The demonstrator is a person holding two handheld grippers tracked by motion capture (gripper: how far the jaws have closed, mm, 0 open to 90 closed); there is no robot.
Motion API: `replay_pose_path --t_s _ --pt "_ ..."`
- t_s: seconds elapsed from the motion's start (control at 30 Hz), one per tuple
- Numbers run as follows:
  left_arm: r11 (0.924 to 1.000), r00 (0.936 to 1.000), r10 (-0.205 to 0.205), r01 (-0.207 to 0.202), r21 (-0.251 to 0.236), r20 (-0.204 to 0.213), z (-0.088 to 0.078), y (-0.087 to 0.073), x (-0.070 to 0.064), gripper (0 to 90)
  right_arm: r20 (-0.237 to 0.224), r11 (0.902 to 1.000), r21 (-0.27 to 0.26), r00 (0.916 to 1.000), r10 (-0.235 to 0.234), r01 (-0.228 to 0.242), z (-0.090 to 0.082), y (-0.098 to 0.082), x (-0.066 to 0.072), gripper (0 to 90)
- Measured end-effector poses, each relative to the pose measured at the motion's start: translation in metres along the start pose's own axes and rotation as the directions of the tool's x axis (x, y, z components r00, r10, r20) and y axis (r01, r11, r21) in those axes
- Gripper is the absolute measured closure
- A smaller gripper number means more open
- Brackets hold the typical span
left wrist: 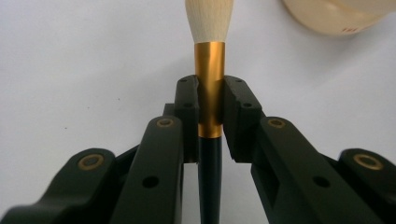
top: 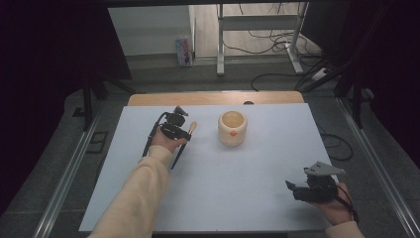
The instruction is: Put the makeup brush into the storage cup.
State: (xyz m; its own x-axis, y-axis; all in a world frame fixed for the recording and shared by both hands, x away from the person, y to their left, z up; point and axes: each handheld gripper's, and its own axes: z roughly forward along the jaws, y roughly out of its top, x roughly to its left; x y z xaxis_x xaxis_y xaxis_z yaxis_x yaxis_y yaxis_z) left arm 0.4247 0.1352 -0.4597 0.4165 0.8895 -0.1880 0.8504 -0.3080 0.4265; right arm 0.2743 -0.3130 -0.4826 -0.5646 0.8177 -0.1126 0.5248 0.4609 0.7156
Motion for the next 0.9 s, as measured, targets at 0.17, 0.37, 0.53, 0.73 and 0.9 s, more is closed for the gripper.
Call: replay_pose_path --t_s 0.17,0.37,0.53,0.73,0.9 --pt "0.9997 0.9998 0.006 -0.006 -0.026 0.018 -0.013 -0.001 0.003 77.3 0.001 1.0 0.001 1.0 -0.001 0.001 0.0 0.0 0.0 20.1" --pt "0.9983 0.9991 0.016 -0.014 -0.056 0.039 -0.024 -0.003 0.005 77.3 0.002 1.0 0.002 1.0 -0.002 0.002 0.0 0.0 0.0 20.1" --pt "0.9973 0.9987 0.022 -0.019 -0.071 0.047 -0.029 -0.004 0.005 77.3 0.003 1.0 0.004 1.0 -0.003 0.002 0.0 0.0 0.0 20.1" --pt "0.996 0.998 0.028 -0.023 -0.086 0.057 -0.033 -0.006 0.005 77.3 0.004 1.0 0.004 1.0 -0.003 0.003 0.0 0.0 0.0 20.1" --pt "0.9945 0.9971 0.035 -0.028 -0.101 0.067 -0.038 -0.008 0.004 77.3 0.004 1.0 0.003 1.0 -0.003 0.003 0.0 0.0 0.0 20.1"
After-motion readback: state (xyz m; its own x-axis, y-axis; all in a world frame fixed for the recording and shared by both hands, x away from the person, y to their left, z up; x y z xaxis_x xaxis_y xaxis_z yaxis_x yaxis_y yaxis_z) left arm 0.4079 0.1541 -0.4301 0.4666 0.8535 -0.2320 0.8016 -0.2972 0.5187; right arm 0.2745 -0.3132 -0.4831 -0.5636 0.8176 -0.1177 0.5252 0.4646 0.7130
